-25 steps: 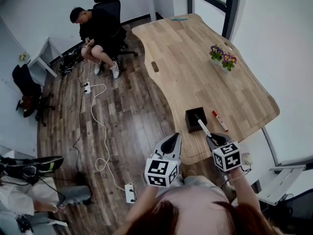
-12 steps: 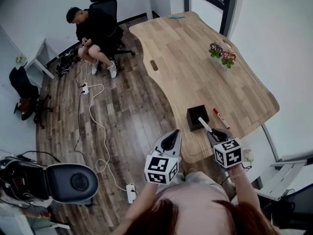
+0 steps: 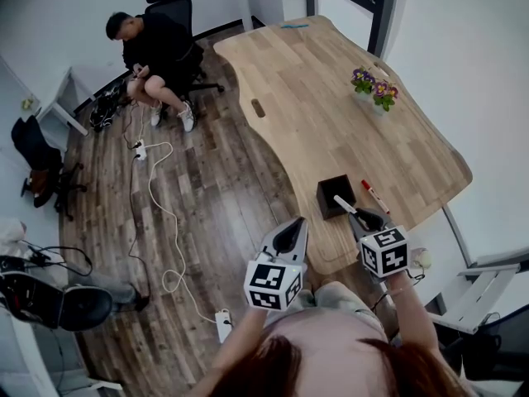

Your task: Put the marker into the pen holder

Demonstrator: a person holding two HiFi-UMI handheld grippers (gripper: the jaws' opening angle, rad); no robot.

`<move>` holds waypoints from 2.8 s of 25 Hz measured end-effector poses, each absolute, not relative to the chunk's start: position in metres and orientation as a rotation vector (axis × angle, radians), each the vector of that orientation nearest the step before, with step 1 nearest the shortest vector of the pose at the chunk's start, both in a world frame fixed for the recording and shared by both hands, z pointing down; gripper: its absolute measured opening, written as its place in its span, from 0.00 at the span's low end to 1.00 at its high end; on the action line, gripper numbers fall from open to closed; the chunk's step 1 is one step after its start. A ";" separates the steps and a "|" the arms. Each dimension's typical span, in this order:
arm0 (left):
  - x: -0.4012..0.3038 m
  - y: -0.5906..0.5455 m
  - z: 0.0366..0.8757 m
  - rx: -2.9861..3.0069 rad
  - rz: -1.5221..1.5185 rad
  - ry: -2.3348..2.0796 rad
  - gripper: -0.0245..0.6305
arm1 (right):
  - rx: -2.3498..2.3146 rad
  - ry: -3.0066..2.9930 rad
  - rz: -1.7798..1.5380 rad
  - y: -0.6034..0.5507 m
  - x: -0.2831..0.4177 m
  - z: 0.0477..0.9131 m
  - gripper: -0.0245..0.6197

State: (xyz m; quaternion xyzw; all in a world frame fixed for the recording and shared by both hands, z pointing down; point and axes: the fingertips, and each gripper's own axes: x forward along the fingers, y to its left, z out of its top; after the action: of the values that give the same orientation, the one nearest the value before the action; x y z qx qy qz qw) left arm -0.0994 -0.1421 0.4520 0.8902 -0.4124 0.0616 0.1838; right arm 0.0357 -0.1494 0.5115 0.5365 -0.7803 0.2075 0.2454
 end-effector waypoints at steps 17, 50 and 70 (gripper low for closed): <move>-0.082 -0.164 0.452 2.447 0.161 -1.252 0.04 | 1.331 -2.179 0.545 -0.178 0.027 0.530 0.13; -0.088 -0.161 0.459 2.338 0.167 -1.394 0.04 | 1.163 -2.239 0.509 -0.190 0.010 0.547 0.18; -0.062 -0.163 0.448 2.406 0.155 -1.326 0.04 | 1.305 -2.258 0.465 -0.178 0.043 0.520 0.13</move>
State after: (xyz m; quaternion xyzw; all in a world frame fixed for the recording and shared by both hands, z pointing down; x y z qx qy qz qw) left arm -0.0615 -0.1628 0.4483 0.8578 -0.4727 0.0552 0.1940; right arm 0.0434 -0.1778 0.5202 0.4778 -0.8267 0.1704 0.2434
